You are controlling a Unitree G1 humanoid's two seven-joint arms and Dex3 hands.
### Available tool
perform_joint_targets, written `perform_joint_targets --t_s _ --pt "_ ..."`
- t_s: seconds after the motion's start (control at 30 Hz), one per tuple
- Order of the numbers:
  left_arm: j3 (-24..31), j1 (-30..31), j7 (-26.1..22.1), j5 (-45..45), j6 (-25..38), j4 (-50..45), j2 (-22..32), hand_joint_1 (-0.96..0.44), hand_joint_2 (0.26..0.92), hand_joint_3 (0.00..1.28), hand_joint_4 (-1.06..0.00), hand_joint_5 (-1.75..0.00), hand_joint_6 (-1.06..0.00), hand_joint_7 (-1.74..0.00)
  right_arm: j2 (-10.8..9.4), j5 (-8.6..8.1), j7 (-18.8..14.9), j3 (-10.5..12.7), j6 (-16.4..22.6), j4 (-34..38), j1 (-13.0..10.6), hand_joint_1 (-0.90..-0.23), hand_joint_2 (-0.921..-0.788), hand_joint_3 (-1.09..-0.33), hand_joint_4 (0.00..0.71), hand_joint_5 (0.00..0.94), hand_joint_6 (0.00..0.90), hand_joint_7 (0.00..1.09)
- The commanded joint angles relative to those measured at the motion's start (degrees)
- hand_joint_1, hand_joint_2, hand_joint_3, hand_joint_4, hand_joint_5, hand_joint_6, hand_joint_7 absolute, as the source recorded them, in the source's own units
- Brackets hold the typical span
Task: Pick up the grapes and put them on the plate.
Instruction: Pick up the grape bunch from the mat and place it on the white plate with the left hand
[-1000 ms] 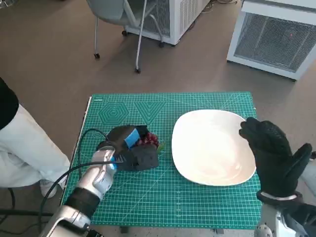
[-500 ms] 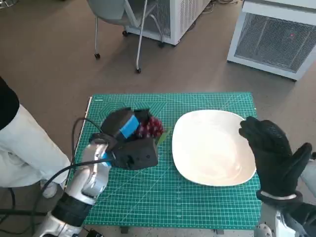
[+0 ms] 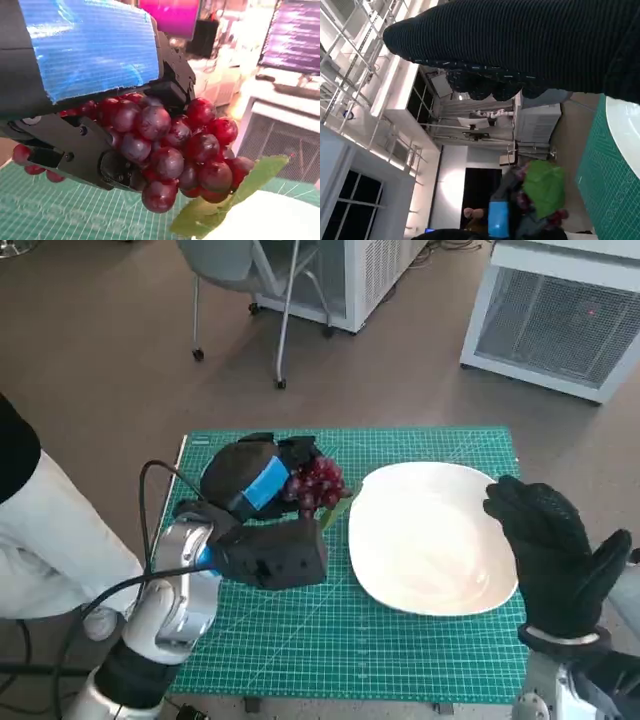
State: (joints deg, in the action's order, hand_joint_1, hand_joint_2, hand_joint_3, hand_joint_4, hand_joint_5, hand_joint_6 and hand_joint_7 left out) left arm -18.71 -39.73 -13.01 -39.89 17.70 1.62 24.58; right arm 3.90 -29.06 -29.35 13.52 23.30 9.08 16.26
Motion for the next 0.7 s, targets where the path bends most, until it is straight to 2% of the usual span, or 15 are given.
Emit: perform_joint_targets --t_s 0.03,0.13,0.2,0.3,0.37,0.43,0.5,0.6,0.7 --pt "0.23 -1.94 -0.31 -0.74 -0.95 -0.11 -0.07 0.00 0.908 0.02 -0.75 -1.26 -0.76 -0.86 -0.43 -0.18 0.41 0.23 -0.25 0.61 -0.80 -0.390 -0.921 -0.518 0.430 0.543 0.232 0.89" --pt "-0.14 -2.53 -0.22 -0.82 -1.62 0.82 -0.43 0.01 0.904 0.03 -0.73 -1.28 -0.78 -0.84 -0.51 -0.36 0.36 0.30 -0.23 0.50 -0.95 -0.390 -0.921 -0.518 0.430 0.542 0.232 0.89" --pt "-0.43 -2.95 -0.21 -0.81 -1.96 1.56 -0.85 0.01 0.901 0.04 -0.71 -1.25 -0.76 -0.91 -0.55 -0.41 0.40 0.31 -0.25 0.30 -1.08 -0.390 -0.921 -0.518 0.430 0.542 0.232 0.89" --pt "-0.95 -3.87 -0.06 -0.65 -2.42 3.20 -1.83 0.00 0.822 0.22 -0.68 -1.23 -0.70 -1.09 -0.58 -0.50 0.53 0.32 -0.38 -0.15 -1.27 -0.390 -0.921 -0.518 0.431 0.542 0.233 0.89" --pt "-1.42 -4.75 -0.10 -0.68 -2.37 4.37 -2.74 0.00 0.760 0.34 -0.68 -1.25 -0.69 -1.11 -0.57 -0.53 0.61 0.36 -0.42 -0.34 -1.34 -0.390 -0.921 -0.518 0.431 0.542 0.233 0.89" --pt "-2.12 -5.93 -0.36 -0.88 -1.91 5.59 -4.03 0.00 0.767 0.32 -0.69 -1.27 -0.70 -1.05 -0.54 -0.58 0.67 0.43 -0.47 -0.42 -1.34 -0.390 -0.921 -0.518 0.431 0.542 0.234 0.89" --pt "-3.00 -7.30 -0.66 -1.18 -1.28 6.89 -5.63 0.00 0.804 0.24 -0.71 -1.26 -0.71 -0.99 -0.52 -0.72 0.69 0.52 -0.55 -0.48 -1.33 -0.390 -0.921 -0.517 0.431 0.541 0.236 0.89" --pt "-4.56 -9.61 -1.01 -1.64 -0.39 9.15 -8.40 0.00 0.845 0.16 -0.71 -1.29 -0.74 -0.92 -0.49 -0.95 0.68 0.62 -0.63 -0.64 -1.39 -0.390 -0.921 -0.515 0.432 0.541 0.239 0.89" --pt "-6.00 -11.54 -1.43 -2.09 0.28 10.75 -10.67 0.00 0.863 0.13 -0.70 -1.32 -0.75 -0.88 -0.48 -0.98 0.79 0.63 -0.65 -1.04 -1.62 -0.390 -0.921 -0.514 0.434 0.541 0.241 0.89"
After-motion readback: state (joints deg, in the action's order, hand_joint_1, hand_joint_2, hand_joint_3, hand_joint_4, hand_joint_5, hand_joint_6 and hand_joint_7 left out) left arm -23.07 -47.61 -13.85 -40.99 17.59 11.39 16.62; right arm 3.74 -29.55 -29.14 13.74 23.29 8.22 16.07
